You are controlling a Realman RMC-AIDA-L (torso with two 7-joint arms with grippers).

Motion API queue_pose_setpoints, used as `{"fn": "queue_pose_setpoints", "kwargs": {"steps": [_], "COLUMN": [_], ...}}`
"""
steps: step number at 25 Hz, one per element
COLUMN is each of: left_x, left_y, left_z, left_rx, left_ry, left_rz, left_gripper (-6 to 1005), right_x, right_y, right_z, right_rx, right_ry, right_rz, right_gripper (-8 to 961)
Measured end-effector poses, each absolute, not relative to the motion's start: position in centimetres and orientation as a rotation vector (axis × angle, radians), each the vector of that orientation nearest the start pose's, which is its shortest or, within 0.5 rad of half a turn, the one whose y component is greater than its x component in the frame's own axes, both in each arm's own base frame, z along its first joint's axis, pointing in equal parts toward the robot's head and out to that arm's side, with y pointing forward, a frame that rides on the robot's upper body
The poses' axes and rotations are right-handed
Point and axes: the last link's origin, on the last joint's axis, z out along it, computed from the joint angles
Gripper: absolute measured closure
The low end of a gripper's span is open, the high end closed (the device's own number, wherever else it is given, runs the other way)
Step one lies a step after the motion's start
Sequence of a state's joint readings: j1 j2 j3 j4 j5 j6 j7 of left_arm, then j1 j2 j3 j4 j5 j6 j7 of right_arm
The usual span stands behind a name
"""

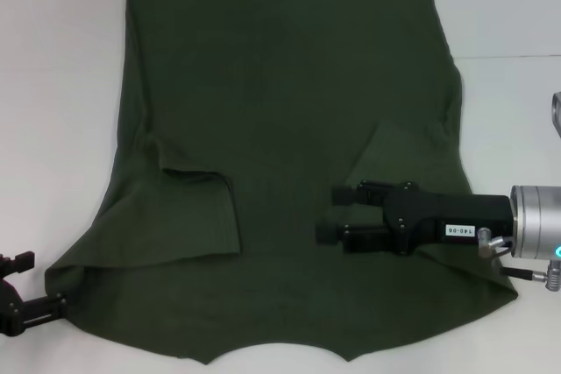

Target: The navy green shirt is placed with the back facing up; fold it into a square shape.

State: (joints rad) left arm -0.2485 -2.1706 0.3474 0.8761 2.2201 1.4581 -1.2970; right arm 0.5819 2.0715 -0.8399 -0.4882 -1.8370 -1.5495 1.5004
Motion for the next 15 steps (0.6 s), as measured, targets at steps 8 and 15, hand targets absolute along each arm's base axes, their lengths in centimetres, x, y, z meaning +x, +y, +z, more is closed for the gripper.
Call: {"fn": "queue_pose_setpoints", "kwargs": {"steps": [8,15], "left_x": [-37.7,-37.5], "left_y": [24.7,24.7], "left_z": [3.1,2.5], "left_rx": [-2.323,-2.354], "left_ry": [-0.903,-0.906], "left_rz": [-0.365,-0.367], "left_gripper": [83,90], "right_x": [23.6,23.5], "right_y": [32.7,32.7], "right_z": [-3.1,-3.0], "right_rx": [-2.782,-2.776], "right_ry": [0.88,0.882], "right_rz": [0.907,0.919], "right_gripper": [45,49]}}
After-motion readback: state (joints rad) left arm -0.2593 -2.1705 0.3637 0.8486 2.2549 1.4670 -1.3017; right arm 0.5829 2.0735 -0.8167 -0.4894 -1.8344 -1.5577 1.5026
